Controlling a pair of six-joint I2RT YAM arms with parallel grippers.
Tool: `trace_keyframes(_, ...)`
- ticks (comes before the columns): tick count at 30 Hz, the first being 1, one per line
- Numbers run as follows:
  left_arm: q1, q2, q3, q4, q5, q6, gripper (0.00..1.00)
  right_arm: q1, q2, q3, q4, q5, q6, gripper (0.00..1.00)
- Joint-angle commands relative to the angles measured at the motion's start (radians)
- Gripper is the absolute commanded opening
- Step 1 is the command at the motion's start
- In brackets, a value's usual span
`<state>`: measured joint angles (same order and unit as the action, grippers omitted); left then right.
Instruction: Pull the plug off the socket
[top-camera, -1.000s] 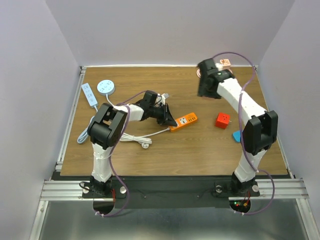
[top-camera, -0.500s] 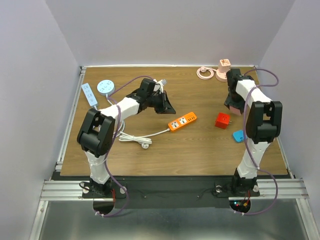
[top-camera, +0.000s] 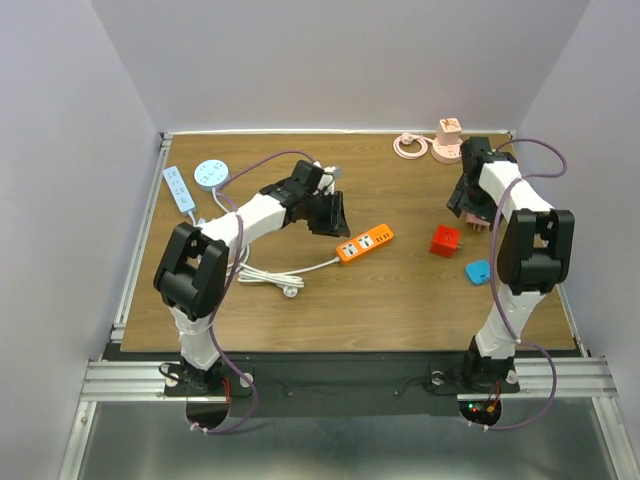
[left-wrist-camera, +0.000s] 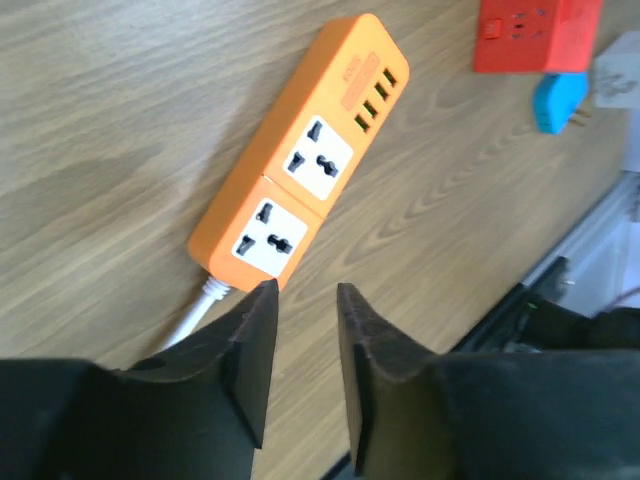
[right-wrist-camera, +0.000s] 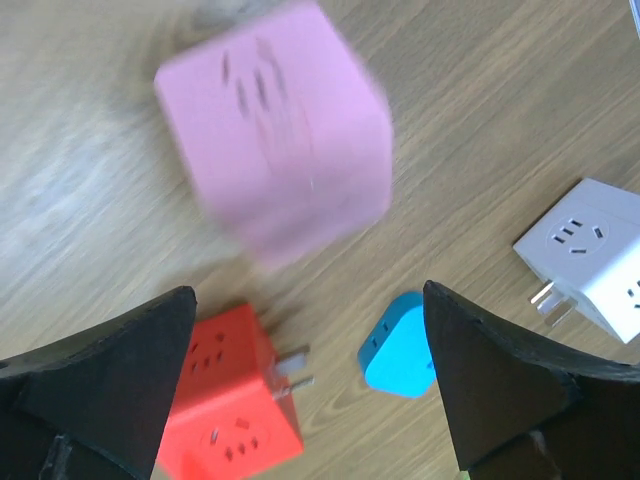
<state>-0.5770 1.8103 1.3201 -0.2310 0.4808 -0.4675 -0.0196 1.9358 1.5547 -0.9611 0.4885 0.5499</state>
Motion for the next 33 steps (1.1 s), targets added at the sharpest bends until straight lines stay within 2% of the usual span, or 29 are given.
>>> trace_keyframes(1, -0.044, 0.003, 0.108, -0.092, -0.151, 0.131, 0.47, -0.005, -0.136, 0.036, 0.002, -0.054, 0.001, 1.0)
trace_keyframes(2, -0.053, 0.01, 0.123, -0.103, -0.174, 0.147, 0.51, -0.005, -0.152, 0.042, 0.002, -0.071, -0.013, 1.0)
trace_keyframes(3, -0.073, 0.027, 0.152, -0.113, -0.218, 0.164, 0.62, -0.005, -0.167, 0.047, 0.002, -0.082, -0.021, 1.0)
trace_keyframes(5, -0.092, 0.049, 0.185, -0.132, -0.275, 0.214, 0.69, -0.005, -0.213, 0.051, 0.002, -0.122, -0.044, 1.0)
trace_keyframes(7, -0.115, 0.089, 0.221, -0.142, -0.306, 0.245, 0.84, -0.005, -0.25, 0.05, 0.002, -0.168, -0.063, 1.0)
trace_keyframes(9, -0.129, 0.136, 0.263, -0.152, -0.333, 0.294, 0.88, -0.005, -0.271, 0.044, 0.002, -0.197, -0.071, 1.0)
trace_keyframes(15, -0.167, 0.283, 0.395, -0.221, -0.429, 0.424, 0.9, -0.005, -0.353, 0.012, 0.002, -0.28, -0.079, 1.0)
trace_keyframes(17, -0.187, 0.311, 0.418, -0.234, -0.436, 0.463, 0.95, -0.005, -0.371, -0.01, 0.004, -0.304, -0.077, 1.0)
trace_keyframes(21, -0.218, 0.346, 0.449, -0.234, -0.439, 0.544, 0.97, -0.005, -0.394, -0.047, 0.002, -0.315, -0.082, 1.0)
trace_keyframes(29, -0.231, 0.281, 0.384, -0.202, -0.346, 0.616, 0.98, -0.005, -0.4, -0.07, 0.002, -0.303, -0.097, 1.0)
trace_keyframes(33, -0.231, 0.311, 0.389, -0.223, -0.344, 0.618, 0.98, -0.005, -0.393, -0.062, 0.002, -0.318, -0.097, 1.0)
